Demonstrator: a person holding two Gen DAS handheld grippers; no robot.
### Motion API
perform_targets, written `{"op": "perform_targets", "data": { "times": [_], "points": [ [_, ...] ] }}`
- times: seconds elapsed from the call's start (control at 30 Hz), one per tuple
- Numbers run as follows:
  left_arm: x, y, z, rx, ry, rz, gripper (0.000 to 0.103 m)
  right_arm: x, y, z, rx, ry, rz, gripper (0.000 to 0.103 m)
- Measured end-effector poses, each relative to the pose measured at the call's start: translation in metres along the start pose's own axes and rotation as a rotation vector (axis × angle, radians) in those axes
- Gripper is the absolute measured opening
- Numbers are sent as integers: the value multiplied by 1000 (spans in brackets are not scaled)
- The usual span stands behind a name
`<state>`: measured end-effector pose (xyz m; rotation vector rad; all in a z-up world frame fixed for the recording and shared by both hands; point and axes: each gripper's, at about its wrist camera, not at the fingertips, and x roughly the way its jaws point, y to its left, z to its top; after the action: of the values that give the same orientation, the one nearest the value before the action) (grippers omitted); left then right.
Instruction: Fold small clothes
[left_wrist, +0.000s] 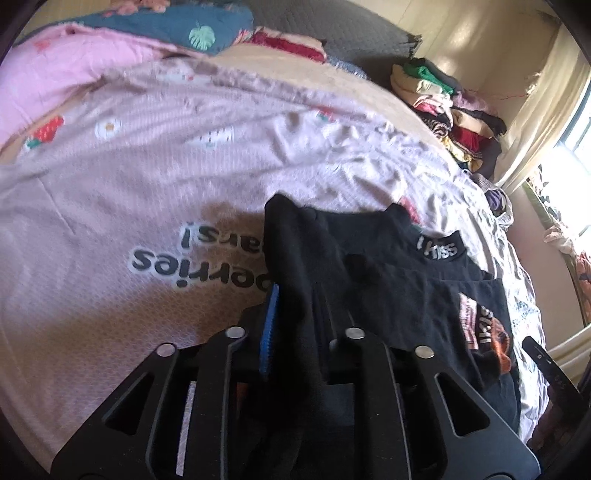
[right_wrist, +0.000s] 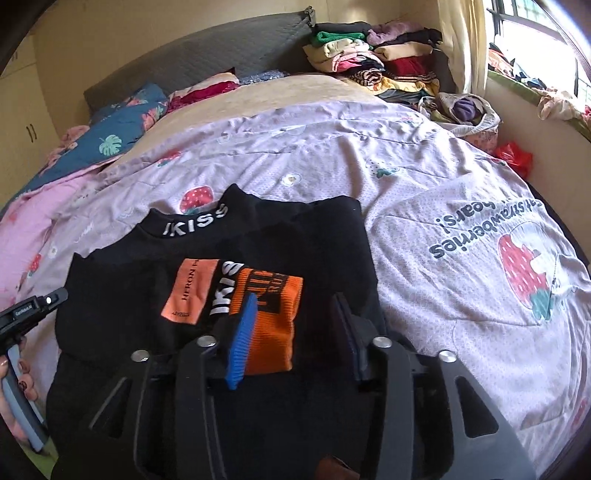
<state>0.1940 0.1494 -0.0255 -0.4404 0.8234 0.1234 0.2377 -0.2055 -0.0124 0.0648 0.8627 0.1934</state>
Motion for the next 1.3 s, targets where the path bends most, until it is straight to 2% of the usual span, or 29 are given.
{"op": "perform_targets", "data": {
  "times": [0.03, 0.1, 0.23, 0.37, 0.47, 0.6, 0.7, 0.83, 1.03, 1.3],
  "points": [
    [-6, -3, 1, 14, -14, 0, 20, 0, 3, 0, -8, 3, 4, 47],
    [-13, -8, 1, 29, -27, -8, 22, -1, 9, 0, -27, 8, 18, 48],
    [-19, -23, 1, 67, -30, -34, 29, -5, 20, 2, -55, -4, 34, 59],
    [-21, -38, -4, 100, -18, -57, 37, -5, 29, 5, -82, -6, 46, 59],
    [-18, -49, -10, 134, 2, -87, 39, -3, 34, 5, -100, -2, 45, 62],
    [-5, -62, -20, 179, 66, -111, 40, 0, 39, 3, -115, 1, 72, 63],
    [2, -64, -27, 205, 92, -92, 40, 4, 45, 0, -130, 19, 89, 63],
    [21, -53, -37, 147, 182, -107, 46, 14, 52, -8, -161, 75, 111, 67],
    [21, -51, -42, 161, 184, -109, 46, 32, 55, -23, -168, 157, 100, 67],
    [21, -49, -41, 152, 190, -115, 46, 38, 46, -31, -131, 177, 107, 69]
  ]
}}
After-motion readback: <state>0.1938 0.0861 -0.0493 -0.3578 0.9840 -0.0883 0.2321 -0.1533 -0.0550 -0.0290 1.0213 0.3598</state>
